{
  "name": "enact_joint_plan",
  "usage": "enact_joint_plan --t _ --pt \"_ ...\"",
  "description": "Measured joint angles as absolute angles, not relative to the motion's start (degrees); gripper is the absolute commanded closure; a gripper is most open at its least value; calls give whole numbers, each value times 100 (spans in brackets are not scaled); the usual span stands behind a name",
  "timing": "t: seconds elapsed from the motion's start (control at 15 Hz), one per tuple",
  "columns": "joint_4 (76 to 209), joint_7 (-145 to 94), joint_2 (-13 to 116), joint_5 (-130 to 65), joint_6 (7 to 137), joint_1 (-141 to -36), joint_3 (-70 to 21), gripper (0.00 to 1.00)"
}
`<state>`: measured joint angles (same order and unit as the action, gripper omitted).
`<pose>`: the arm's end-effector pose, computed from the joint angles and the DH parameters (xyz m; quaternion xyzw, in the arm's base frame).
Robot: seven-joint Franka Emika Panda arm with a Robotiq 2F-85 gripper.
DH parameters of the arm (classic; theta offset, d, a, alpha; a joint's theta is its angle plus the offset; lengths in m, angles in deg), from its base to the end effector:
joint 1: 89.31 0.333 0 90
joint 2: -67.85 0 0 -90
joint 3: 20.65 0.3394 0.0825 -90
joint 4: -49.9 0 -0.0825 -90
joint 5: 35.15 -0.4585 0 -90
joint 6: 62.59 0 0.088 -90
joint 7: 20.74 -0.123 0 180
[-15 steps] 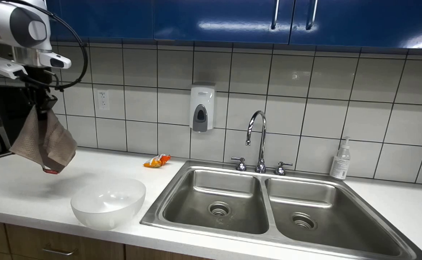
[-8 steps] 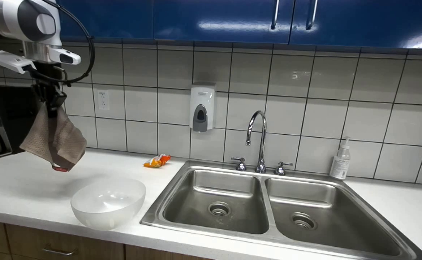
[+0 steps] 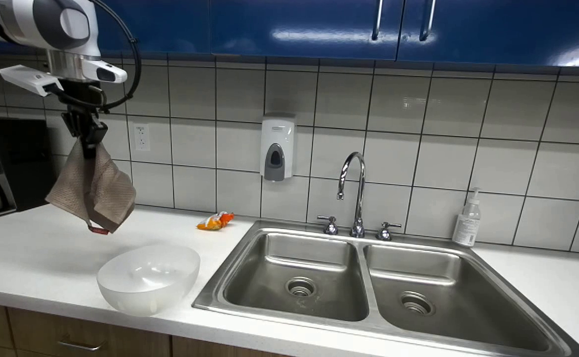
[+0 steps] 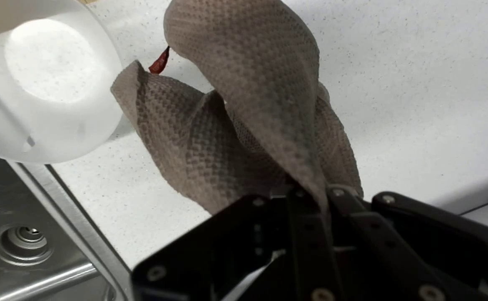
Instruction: Put the towel in the bowl
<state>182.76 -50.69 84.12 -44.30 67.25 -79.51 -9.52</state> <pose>0.5069 0.2026 0.4481 -0.9851 0.1224 -0.0858 0.0844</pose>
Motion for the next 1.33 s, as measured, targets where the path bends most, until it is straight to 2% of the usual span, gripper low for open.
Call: enact_joint_plan --t 0.67,1.33 --pt "18536 -5121 8935 -4364 6652 -8319 -987 99" --pt "18953 -5244 9379 -4164 6057 -8844 -1083 99"
